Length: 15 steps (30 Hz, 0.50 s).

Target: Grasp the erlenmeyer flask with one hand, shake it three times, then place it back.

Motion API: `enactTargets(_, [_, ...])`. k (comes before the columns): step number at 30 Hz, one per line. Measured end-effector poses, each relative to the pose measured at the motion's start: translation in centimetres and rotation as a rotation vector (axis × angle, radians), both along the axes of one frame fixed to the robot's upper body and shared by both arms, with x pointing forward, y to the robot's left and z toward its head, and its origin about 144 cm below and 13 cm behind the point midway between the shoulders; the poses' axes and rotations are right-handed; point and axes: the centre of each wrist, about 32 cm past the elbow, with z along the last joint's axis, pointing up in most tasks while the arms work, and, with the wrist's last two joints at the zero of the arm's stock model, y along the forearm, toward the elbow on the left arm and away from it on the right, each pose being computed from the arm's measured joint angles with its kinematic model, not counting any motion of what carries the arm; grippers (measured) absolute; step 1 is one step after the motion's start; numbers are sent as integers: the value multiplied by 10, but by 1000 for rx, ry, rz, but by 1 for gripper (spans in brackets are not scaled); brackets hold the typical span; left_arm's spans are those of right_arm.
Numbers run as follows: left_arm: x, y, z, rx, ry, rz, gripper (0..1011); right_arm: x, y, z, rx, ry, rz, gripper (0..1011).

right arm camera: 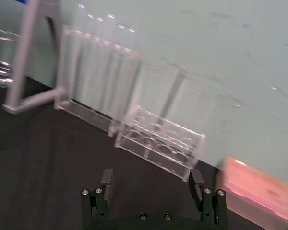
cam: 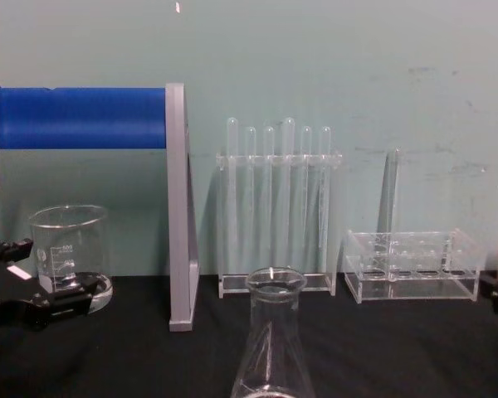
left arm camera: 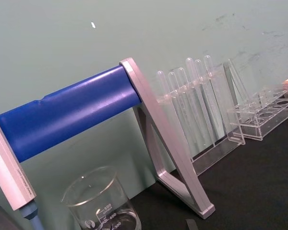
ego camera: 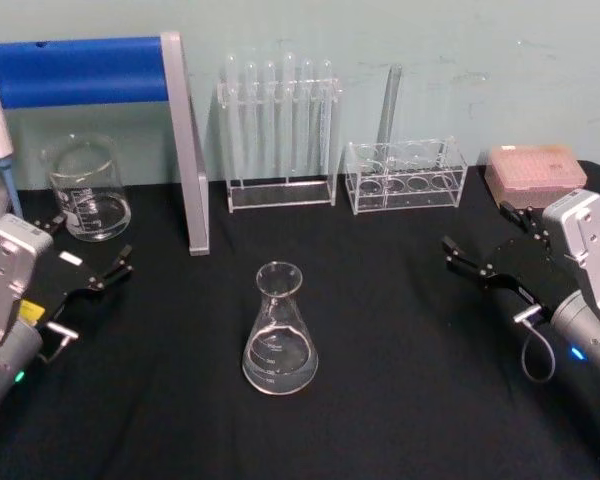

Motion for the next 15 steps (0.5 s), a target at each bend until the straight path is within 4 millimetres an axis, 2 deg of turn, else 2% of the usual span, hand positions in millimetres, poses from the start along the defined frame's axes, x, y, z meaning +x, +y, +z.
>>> enactTargets(15, [0, 0, 0, 0, 0, 0, 1001, -13, 3, 24, 149, 119, 362, 1003])
